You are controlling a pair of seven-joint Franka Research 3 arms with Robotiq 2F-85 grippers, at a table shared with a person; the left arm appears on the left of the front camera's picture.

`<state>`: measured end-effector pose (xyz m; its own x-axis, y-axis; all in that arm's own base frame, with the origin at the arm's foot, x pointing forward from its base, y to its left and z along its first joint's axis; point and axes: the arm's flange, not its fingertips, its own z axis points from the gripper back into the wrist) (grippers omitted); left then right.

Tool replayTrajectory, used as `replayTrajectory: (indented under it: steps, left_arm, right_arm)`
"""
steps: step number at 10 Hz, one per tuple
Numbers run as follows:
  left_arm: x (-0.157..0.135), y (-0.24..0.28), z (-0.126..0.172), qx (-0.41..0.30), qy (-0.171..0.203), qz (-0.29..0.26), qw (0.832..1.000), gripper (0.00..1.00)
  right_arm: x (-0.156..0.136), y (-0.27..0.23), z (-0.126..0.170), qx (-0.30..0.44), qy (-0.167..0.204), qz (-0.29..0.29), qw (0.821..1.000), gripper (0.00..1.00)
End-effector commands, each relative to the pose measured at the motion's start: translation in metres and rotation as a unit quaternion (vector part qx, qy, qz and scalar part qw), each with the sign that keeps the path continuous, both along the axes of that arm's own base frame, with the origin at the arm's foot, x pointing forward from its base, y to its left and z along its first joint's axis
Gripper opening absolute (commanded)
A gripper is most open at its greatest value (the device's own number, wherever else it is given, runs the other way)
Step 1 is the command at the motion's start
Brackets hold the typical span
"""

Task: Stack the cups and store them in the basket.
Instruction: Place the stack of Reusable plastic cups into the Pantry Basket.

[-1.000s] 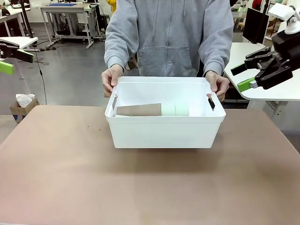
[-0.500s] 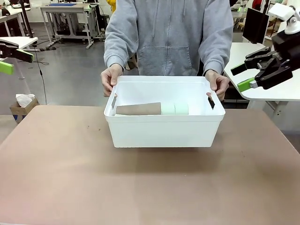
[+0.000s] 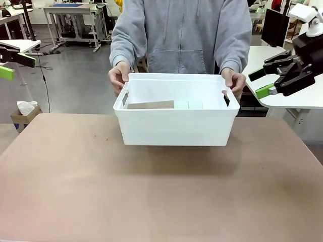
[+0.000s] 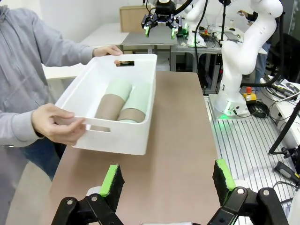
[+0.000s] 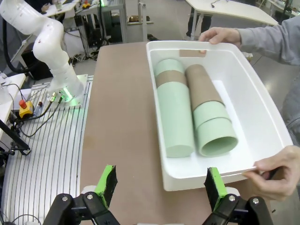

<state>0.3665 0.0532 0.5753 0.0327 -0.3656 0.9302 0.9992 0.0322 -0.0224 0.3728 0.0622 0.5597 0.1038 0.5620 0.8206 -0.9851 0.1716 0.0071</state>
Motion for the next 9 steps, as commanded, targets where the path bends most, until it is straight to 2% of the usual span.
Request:
replayTrajectory:
  steps: [1,9]
  left_arm:
    - [-0.0009,-0.0003,0.0048,-0.001,0.008,-0.001,1.000,1.00]
    - [-0.0009,-0.0003,0.0048,-0.001,0.008,-0.001,1.000,1.00]
  right_arm:
    - [0.0006,0.0029,0.0039,0.013,0.008,-0.005,1.000,1.00]
    - [0.0006,0.0029,0.0039,0.013,0.008,-0.005,1.000,1.00]
